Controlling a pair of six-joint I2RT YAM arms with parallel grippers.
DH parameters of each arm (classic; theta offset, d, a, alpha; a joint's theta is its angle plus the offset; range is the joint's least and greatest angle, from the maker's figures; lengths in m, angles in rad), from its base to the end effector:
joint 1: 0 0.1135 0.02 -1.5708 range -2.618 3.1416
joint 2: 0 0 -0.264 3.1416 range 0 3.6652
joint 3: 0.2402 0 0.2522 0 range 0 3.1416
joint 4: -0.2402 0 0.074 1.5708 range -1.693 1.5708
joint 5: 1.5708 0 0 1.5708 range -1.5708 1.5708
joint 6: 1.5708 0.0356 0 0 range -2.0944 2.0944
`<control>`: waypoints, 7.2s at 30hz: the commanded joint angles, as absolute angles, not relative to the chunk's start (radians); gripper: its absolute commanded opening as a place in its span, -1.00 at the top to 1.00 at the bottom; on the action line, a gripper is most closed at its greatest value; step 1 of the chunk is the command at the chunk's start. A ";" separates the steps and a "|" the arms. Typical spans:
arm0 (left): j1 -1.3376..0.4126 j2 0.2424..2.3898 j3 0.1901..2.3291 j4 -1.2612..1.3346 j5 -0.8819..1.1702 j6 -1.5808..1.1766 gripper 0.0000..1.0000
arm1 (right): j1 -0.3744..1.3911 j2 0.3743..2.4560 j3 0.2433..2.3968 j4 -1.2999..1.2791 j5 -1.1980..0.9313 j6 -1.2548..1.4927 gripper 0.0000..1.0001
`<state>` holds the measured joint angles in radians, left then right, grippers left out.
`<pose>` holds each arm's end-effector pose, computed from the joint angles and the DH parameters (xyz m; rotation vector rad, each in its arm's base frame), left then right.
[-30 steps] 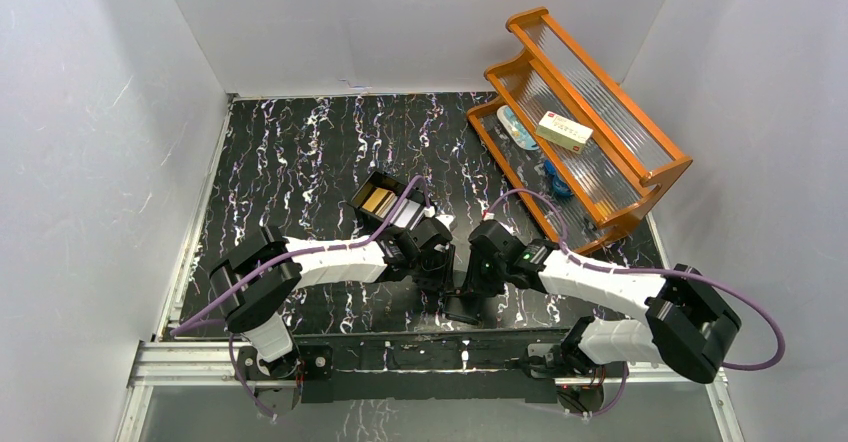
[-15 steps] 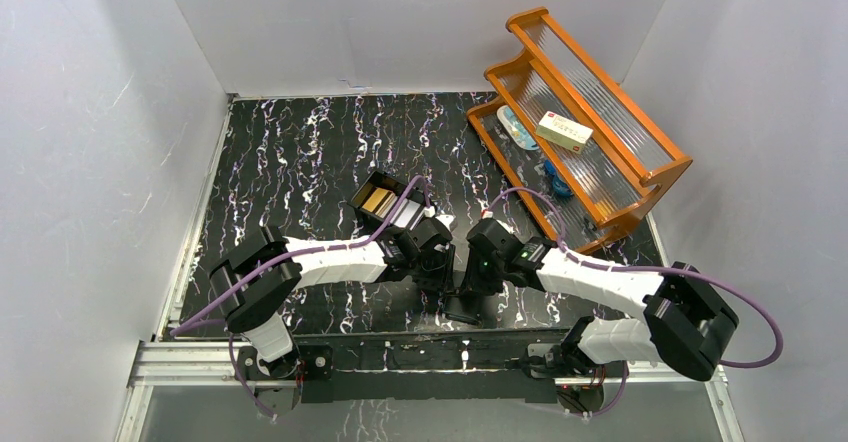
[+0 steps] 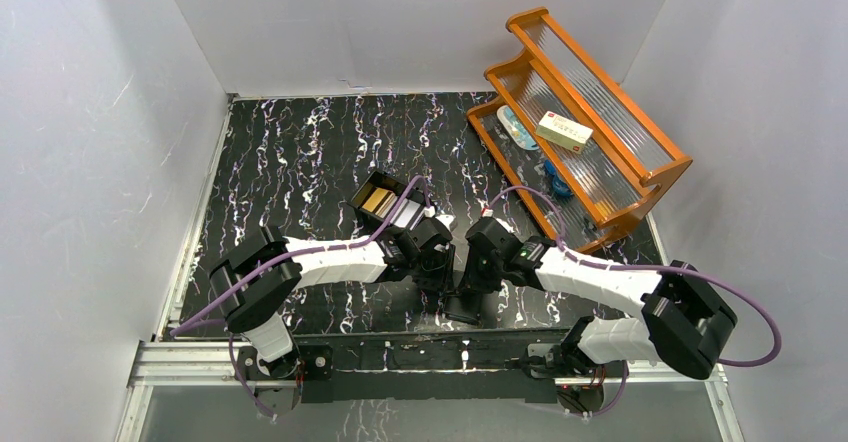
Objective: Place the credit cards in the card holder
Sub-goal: Close the card holder at the center of the board.
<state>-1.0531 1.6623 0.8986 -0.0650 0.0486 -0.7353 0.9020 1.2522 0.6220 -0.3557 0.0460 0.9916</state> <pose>0.1651 -0.2933 0.1696 0.4343 2.5549 -0.8256 0.1446 0.1803 0.1770 0.1394 2.6923 0.6225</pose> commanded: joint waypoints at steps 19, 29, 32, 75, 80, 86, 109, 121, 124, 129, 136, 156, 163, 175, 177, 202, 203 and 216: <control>-1.058 1.673 0.886 -0.115 0.040 -0.722 0.50 | 0.961 1.231 0.537 -0.327 0.039 0.985 1.00; -1.057 1.681 0.885 -0.120 0.035 -0.727 0.50 | 1.033 1.210 0.440 -0.366 0.097 1.031 1.00; -1.057 1.682 0.886 -0.123 0.035 -0.729 0.50 | 1.039 1.212 0.428 -0.381 0.115 1.048 1.00; -1.057 1.692 0.914 -0.107 0.092 -0.735 0.50 | 1.174 1.215 0.587 -0.617 0.391 1.209 0.84; -1.057 1.693 0.903 -0.104 0.088 -0.747 0.49 | 1.175 1.143 0.700 -0.600 0.342 1.173 0.56; -1.057 1.684 0.900 -0.106 0.080 -0.748 0.49 | 1.179 1.083 0.711 -0.532 0.312 1.167 0.67; -1.058 1.669 0.901 -0.117 0.074 -0.755 0.49 | 1.178 1.267 0.743 -0.500 0.393 1.146 0.74; -1.057 1.673 0.903 -0.112 0.078 -0.762 0.49 | 1.178 1.269 0.756 -0.511 0.408 1.155 0.73; -1.057 1.672 0.901 -0.111 0.080 -0.765 0.49 | 1.178 1.281 0.752 -0.515 0.412 1.156 0.73; -1.057 1.673 0.905 -0.104 0.085 -0.769 0.49 | 1.175 1.312 0.748 -0.512 0.408 1.157 0.73; -1.057 1.664 0.906 -0.104 0.086 -0.767 0.49 | 1.172 1.339 0.746 -0.525 0.419 1.155 0.73; -1.057 1.653 0.893 -0.100 0.089 -0.771 0.49 | 1.173 1.364 0.812 -0.618 0.446 1.115 0.71; -1.058 1.649 0.886 -0.093 0.087 -0.779 0.49 | 1.173 1.382 0.781 -0.569 0.420 1.111 0.71; -1.059 1.639 0.878 -0.080 0.092 -0.786 0.49 | 1.173 1.399 0.733 -0.572 0.415 1.121 0.74; -1.058 1.634 0.875 -0.080 0.091 -0.787 0.49 | 1.173 1.398 0.723 -0.586 0.410 1.128 0.79; -1.059 1.624 0.843 -0.060 0.088 -0.793 0.47 | 1.210 1.333 0.750 -0.621 0.390 1.106 0.95; -1.058 1.627 0.839 -0.057 0.090 -0.794 0.46 | 1.210 1.331 0.761 -0.623 0.391 1.103 0.95; -1.059 1.631 0.832 -0.047 0.094 -0.793 0.47 | 1.210 1.314 0.800 -0.614 0.389 1.084 0.94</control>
<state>-1.0561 1.6455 0.8497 -0.0166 0.1032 -0.8043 1.2049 1.3243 0.7471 -0.5667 0.3904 1.0969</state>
